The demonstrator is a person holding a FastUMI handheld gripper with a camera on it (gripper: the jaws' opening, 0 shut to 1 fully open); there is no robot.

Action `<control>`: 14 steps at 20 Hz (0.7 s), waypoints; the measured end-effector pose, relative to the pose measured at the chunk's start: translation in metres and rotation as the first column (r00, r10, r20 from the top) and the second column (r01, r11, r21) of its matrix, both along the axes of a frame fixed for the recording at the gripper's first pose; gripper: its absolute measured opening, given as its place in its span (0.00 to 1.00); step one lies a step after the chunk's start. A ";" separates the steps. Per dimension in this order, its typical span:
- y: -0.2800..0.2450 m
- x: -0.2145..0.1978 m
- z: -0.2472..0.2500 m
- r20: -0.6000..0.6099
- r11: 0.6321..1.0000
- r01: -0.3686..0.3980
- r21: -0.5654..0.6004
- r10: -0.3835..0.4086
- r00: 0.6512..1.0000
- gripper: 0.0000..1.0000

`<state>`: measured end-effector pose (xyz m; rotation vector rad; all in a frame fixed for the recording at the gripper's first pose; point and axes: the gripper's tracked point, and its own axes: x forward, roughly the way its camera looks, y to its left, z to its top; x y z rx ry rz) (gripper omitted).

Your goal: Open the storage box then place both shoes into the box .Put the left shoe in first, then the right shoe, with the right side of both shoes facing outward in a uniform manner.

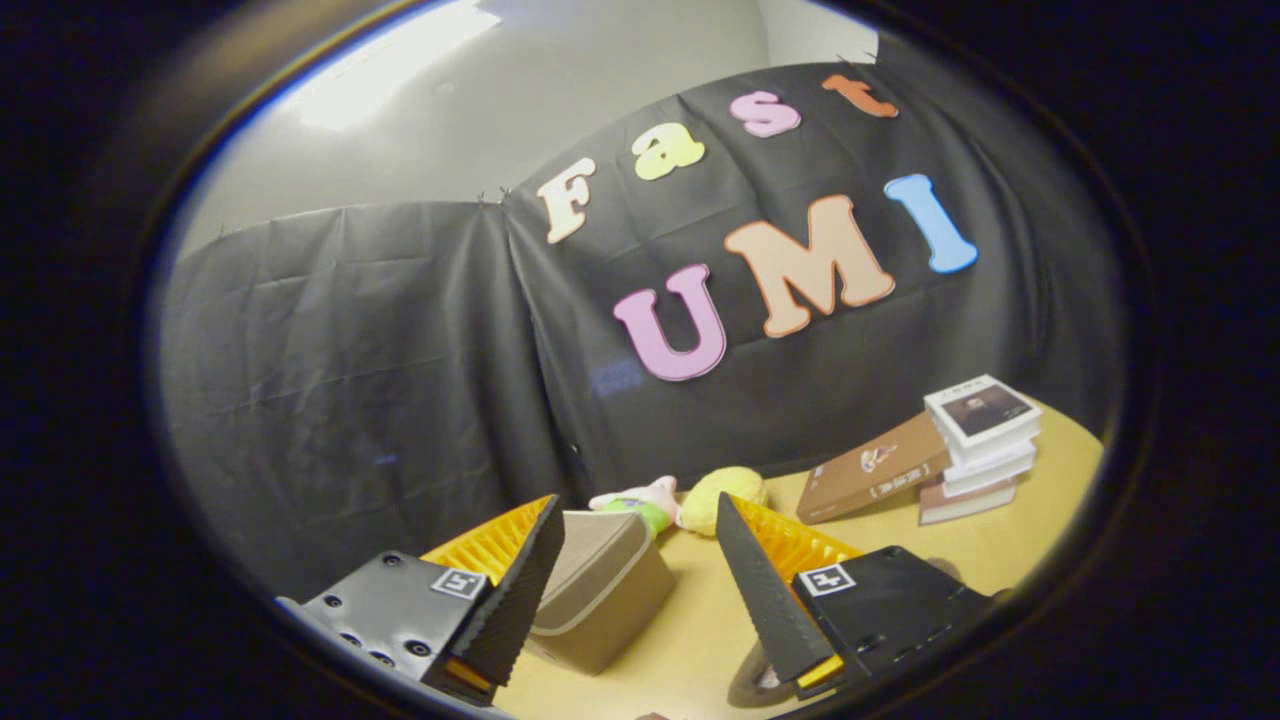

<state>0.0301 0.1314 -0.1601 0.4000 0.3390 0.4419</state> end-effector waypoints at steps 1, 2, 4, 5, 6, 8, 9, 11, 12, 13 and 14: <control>0.007 -0.003 -0.009 -0.027 1.000 -0.012 0.017 0.012 1.000 0.97; 0.013 -0.006 -0.018 -0.058 0.999 -0.020 0.039 0.022 0.998 0.97; 0.027 -0.009 -0.037 -0.132 0.995 -0.028 0.098 0.041 0.990 0.97; 0.034 -0.011 -0.045 -0.171 0.992 -0.026 0.126 0.047 0.984 0.97; 0.041 -0.013 -0.053 -0.201 0.988 -0.025 0.151 0.055 0.978 0.97; 0.057 -0.020 -0.067 -0.251 0.982 -0.029 0.185 0.076 0.965 0.97; 0.065 -0.026 -0.073 -0.272 0.979 -0.031 0.202 0.086 0.958 0.97; 0.078 -0.029 -0.088 -0.316 0.972 -0.023 0.234 0.098 0.943 0.98; 0.085 -0.030 -0.094 -0.336 0.968 -0.018 0.249 0.104 0.936 0.98; 0.091 -0.034 -0.099 -0.349 0.964 -0.013 0.264 0.108 0.931 0.98; 0.097 -0.036 -0.102 -0.360 0.960 -0.009 0.280 0.114 0.926 0.99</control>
